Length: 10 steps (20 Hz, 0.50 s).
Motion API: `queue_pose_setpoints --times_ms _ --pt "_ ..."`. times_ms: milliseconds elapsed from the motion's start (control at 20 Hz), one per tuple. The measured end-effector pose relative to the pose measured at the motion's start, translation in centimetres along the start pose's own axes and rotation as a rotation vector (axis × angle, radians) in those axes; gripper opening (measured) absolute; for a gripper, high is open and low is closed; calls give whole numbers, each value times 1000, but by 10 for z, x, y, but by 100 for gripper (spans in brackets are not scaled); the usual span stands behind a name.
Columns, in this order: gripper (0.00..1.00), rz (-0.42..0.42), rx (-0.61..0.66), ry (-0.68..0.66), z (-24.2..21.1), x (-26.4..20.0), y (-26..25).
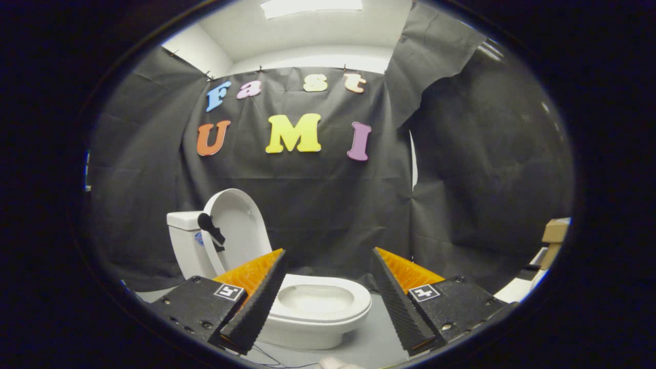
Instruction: Open the toilet lid.
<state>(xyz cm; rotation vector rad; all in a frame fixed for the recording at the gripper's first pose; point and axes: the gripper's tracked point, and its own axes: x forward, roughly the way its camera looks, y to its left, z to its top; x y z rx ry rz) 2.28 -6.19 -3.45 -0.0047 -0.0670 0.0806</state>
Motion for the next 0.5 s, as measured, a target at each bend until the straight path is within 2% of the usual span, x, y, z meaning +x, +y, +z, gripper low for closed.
queue_pose_setpoints --times_ms 500 --pt "100 -25 74 33 -5 2 -17"
